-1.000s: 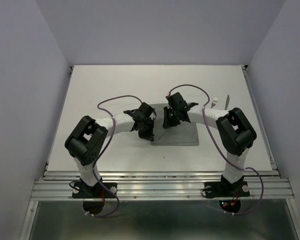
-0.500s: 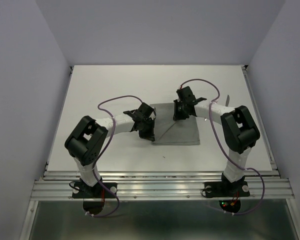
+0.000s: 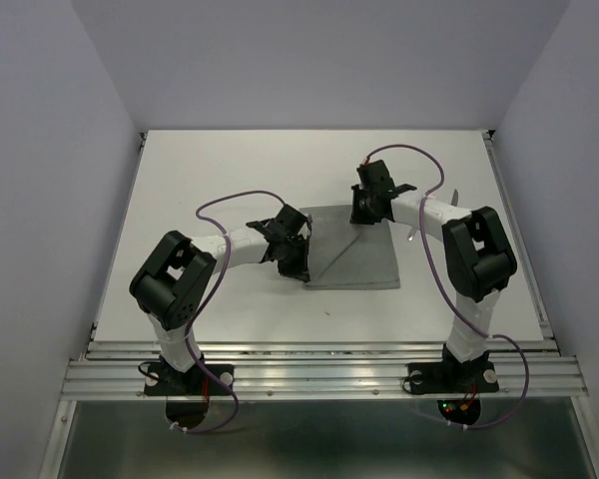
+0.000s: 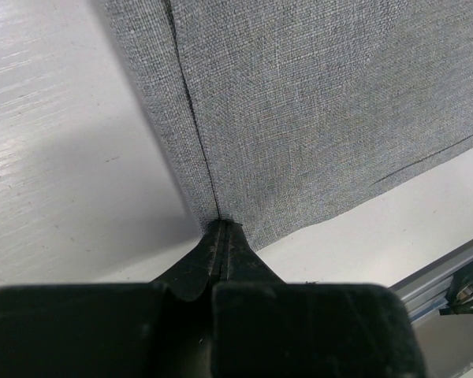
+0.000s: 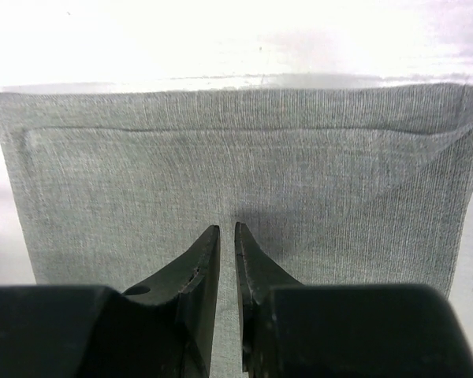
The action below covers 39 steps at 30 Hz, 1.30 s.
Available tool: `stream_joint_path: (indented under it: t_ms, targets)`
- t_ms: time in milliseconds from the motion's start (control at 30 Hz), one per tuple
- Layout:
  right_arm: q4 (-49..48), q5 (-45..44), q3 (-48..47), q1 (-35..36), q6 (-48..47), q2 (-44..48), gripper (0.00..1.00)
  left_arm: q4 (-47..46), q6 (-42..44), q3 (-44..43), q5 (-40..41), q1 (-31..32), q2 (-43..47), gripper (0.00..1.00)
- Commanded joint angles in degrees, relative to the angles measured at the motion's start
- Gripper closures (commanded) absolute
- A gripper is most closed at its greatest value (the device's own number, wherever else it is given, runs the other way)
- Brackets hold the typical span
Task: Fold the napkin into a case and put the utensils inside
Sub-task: Smooth out the top corner of the square-folded napkin at the center of the board.
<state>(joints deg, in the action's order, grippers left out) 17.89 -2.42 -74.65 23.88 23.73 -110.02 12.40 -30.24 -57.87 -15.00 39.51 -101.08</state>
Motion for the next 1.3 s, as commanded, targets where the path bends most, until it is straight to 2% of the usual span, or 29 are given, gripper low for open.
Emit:
stream_joint_path:
  t_ms: [0, 333, 533, 867, 1267]
  targets:
    - [-0.4, -1.98, -3.57, -1.29, -0.61, -0.55, 0.81, 3.94, 2.29, 2.06, 2.61, 0.22, -2.9, 1.0]
    - [-0.4, -2.68, -2.95, -7.08, -0.79, -0.02, 0.81, 4.12, 2.11, 2.14, 2.79, 0.22, -2.54, 1.0]
    - [-0.66, -3.12, -5.06, -9.72, -1.05, -4.4, 0.81, 4.21, 2.03, 2.06, 2.79, 0.31, -2.19, 1.0]
    - [-0.84, -3.21, -8.32, -10.26, -0.79, -9.07, 0.82, 4.65, 2.29, 2.06, 3.23, 0.31, -2.02, 1.0]
    - [-0.84, -2.16, -6.82, -10.26, 0.0, -1.17, 0.81, 6.58, 3.43, 0.92, 6.03, -1.01, -1.93, 1.0]
